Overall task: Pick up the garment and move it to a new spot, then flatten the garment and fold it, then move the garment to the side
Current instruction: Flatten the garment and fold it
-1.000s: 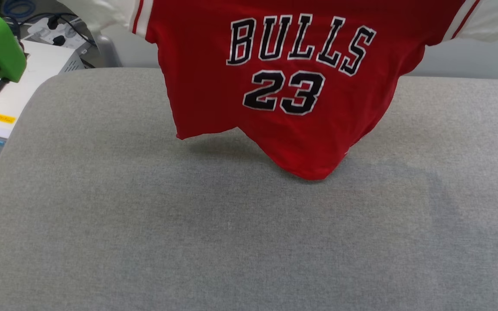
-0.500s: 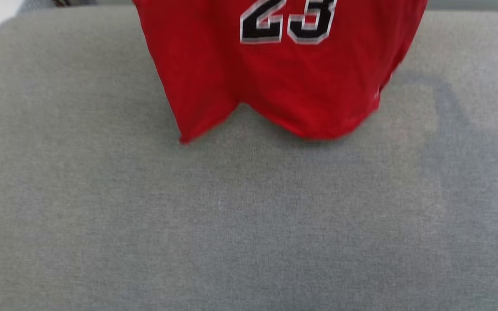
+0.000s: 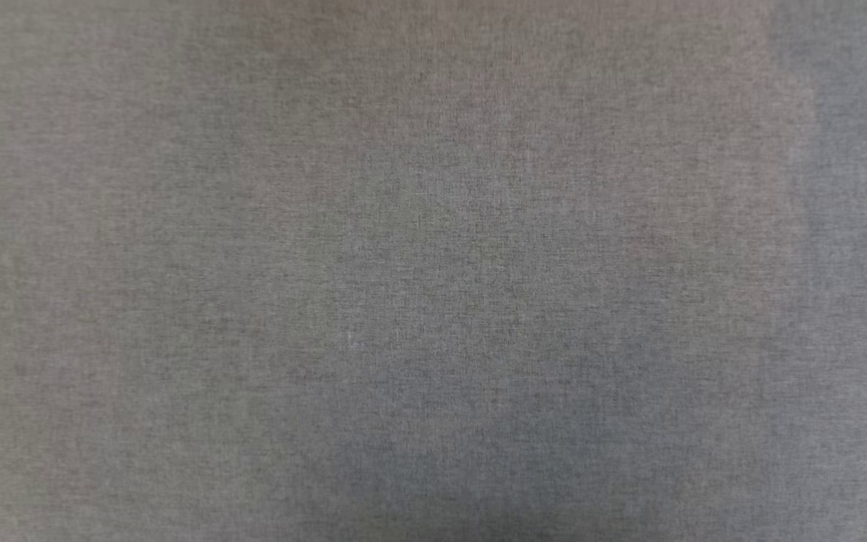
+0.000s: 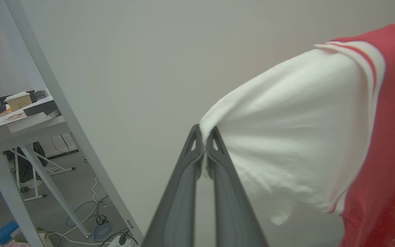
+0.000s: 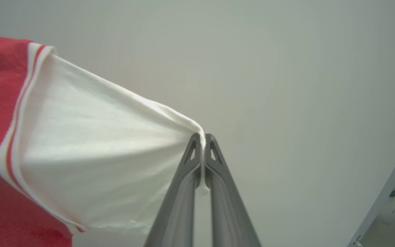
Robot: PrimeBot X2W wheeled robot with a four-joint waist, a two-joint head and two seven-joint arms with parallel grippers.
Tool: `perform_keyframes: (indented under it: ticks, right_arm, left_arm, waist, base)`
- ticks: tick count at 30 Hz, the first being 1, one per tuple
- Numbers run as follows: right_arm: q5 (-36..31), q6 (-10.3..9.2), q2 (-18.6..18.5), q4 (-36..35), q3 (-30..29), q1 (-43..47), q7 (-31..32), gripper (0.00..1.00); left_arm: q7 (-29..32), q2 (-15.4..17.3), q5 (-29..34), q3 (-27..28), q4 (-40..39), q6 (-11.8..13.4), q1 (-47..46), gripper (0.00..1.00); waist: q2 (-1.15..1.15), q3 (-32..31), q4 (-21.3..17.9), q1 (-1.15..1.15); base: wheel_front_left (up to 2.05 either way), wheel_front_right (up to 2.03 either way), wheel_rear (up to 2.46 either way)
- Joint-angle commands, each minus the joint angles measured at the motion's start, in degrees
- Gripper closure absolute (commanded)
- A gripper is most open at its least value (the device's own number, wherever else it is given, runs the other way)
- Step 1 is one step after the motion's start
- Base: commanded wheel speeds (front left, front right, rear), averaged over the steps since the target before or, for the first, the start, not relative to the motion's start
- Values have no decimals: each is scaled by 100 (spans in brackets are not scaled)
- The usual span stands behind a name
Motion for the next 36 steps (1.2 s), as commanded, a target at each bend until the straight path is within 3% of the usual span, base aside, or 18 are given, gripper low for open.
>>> perform_keyframes:
  ticks: [1,9,21,29,36]
  right_arm:
    - [-88,-11,24,202,-69,-143,-186,100]
    - [60,-11,357,1100,0,21,-757,100]
    - [1135,-11,425,1364,958,2271,-1084,100]
    - [2279,-11,84,741,1415,3946,-750,100]
    - [3078,-11,-272,118,1689,5298,-367,100]
  left_arm:
    - [-137,-68,80,-12,213,-41,-115,100]
    - [-735,-559,-132,-173,949,-270,311,100]
    - [-1411,-1059,-728,-618,1131,-380,2774,100]
    - [-1502,-986,-1112,-815,729,-386,4498,100]
    - [-1283,-730,-1464,-935,196,-212,5878,100]
  waist:
    - [0,262,-46,-1]
    - [0,214,25,-1]
    - [0,-739,61,-1]
    - [0,-1529,79,-1]
    - [0,-2089,91,-1]
  base:
    - [0,0,0]
    - [0,0,0]
    - [0,0,0]
    - [0,0,0]
    - [0,0,0]
